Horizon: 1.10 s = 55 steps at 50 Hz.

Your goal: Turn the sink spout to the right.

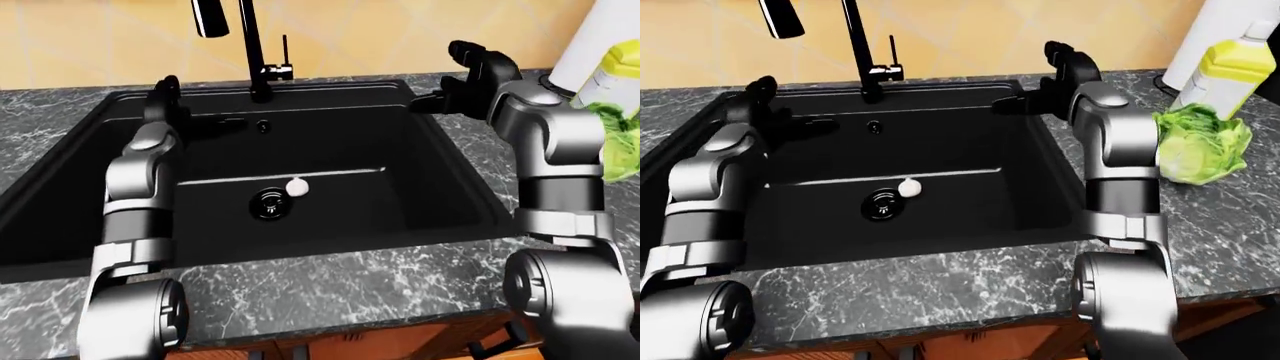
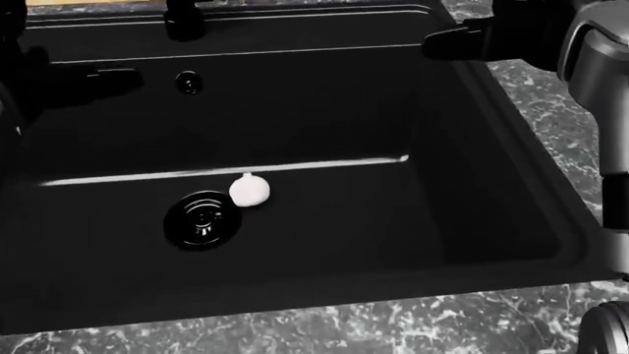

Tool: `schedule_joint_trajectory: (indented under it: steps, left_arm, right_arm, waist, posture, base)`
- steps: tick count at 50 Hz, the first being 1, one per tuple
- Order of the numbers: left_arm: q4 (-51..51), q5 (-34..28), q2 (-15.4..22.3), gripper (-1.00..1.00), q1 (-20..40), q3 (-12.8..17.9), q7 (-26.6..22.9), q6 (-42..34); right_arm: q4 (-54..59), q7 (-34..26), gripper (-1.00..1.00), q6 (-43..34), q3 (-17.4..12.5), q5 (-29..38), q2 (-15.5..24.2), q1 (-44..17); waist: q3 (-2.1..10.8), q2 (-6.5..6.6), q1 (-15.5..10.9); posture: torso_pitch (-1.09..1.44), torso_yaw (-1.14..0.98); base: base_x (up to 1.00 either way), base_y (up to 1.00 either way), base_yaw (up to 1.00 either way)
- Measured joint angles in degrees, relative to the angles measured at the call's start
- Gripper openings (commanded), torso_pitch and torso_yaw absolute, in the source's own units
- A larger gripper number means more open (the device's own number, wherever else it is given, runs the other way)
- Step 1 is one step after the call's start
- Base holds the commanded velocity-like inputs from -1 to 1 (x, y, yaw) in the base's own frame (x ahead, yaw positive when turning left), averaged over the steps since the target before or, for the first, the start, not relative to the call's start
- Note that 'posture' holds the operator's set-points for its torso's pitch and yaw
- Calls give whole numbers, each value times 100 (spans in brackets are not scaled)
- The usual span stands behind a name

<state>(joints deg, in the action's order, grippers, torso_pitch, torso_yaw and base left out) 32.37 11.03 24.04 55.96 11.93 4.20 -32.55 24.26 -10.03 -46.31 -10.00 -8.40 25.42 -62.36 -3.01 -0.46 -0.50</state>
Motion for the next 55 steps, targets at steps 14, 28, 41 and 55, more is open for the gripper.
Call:
schedule_joint_trajectory:
  steps: [14,28,41,55]
  left_arm:
    - [-203,157,81,100,24,9,-4,40]
    - [-96,136,90,100,76,-3,5,-80]
    - [-166,130,90,100,78,-1,13,-161]
    - [-137,103,71,100,134,-21,11,-181]
  right_arm:
    - [-11,12,100,23,-56,45,100,-86]
    - [-82,13,100,12,-67,39,79,-15]
    - [-24,11,100,41,-42,44,67,-30]
    - [27,-14,100,90,-41,73,62,-37]
  waist:
    - [68,38,56]
    - [152,35,62]
    - [430,1,30]
    - [831,-14,-10]
  posture:
    - [0,0]
    - [-3,0]
    - [-10,0]
    - [-20,0]
  base:
    - [0,0,0]
    - [0,0,0]
    - [0,0,0]
    - [0,0,0]
